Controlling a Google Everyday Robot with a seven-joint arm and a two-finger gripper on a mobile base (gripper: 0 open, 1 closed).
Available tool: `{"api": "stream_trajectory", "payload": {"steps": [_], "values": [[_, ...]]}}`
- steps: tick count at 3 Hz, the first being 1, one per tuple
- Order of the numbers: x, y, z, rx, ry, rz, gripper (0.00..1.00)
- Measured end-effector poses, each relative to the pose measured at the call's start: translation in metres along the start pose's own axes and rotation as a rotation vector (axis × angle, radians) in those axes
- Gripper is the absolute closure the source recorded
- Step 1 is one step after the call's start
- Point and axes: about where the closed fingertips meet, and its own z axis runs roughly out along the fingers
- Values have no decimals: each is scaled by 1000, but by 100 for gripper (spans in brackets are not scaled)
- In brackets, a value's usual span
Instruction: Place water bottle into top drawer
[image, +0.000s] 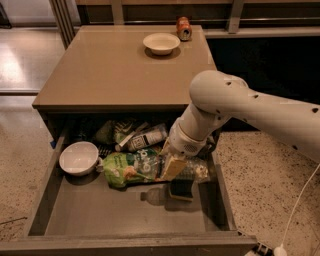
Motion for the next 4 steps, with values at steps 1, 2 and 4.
{"api": "stream_trajectory", "payload": {"steps": [1, 2, 4], "values": [[-2, 8, 17, -38, -11, -12, 100], [-3, 22, 28, -71, -19, -23, 100], [-4, 42, 54, -146, -5, -49, 100]]}}
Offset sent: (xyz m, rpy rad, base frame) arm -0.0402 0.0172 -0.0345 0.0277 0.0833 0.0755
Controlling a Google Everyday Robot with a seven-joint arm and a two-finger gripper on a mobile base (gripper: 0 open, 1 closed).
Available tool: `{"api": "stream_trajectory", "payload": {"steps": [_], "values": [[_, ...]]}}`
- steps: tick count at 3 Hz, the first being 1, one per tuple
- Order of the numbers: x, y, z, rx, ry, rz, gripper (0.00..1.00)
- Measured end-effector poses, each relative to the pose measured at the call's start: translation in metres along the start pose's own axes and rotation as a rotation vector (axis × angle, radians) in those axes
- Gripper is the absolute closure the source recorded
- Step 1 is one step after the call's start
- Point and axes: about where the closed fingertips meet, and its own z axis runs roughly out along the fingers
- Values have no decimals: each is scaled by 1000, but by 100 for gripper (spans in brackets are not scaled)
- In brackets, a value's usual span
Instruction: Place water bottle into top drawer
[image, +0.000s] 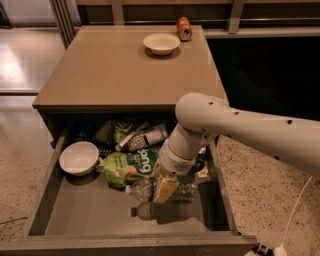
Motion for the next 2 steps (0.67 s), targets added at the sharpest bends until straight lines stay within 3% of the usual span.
{"api": "stream_trajectory", "payload": {"steps": [2], "values": [[3, 6, 25, -44, -31, 2, 100]]}}
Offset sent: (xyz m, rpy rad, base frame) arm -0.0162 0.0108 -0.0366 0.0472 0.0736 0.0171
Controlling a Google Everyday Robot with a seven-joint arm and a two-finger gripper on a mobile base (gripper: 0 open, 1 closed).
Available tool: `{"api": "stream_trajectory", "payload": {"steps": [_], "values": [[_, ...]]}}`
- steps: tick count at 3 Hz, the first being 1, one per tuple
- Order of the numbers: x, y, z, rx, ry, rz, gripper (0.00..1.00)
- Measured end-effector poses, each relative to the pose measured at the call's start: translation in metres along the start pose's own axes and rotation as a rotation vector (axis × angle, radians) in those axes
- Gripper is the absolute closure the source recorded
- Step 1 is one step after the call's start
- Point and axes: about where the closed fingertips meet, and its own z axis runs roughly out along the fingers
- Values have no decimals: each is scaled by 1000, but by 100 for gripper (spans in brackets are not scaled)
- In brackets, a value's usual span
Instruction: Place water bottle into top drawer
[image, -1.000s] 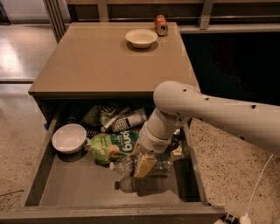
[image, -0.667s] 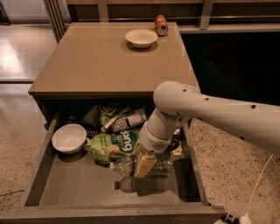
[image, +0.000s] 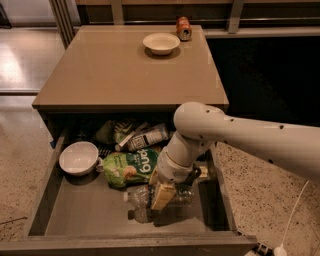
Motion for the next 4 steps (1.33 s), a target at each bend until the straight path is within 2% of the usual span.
{"api": "stream_trajectory", "payload": {"steps": [4], "values": [[5, 8, 26, -50, -30, 2, 100]]}}
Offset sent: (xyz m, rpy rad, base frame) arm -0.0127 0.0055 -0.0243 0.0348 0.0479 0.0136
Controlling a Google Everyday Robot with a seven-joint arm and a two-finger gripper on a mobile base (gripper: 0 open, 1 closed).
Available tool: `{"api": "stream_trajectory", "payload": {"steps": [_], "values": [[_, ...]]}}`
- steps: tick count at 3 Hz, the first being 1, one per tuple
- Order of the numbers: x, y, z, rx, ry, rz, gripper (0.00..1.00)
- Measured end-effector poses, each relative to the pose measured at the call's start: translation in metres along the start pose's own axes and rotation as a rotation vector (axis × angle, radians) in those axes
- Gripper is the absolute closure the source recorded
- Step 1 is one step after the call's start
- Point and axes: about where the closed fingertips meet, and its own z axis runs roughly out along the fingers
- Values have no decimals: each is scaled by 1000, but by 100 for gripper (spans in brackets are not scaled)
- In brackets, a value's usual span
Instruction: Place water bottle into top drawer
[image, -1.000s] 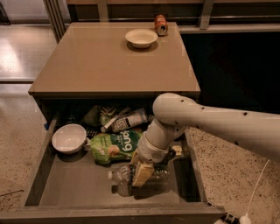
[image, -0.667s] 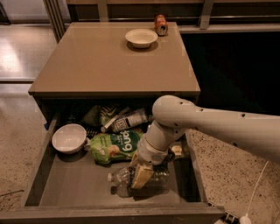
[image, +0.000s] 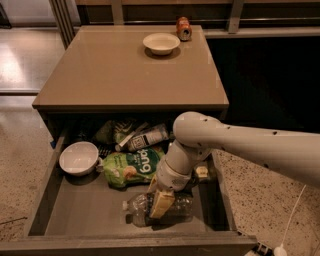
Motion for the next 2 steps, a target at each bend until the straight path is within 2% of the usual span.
{"api": "stream_trajectory", "payload": {"steps": [1, 2], "values": [[0, 0, 0, 0, 0, 0, 86], [0, 0, 0, 0, 0, 0, 62]]}}
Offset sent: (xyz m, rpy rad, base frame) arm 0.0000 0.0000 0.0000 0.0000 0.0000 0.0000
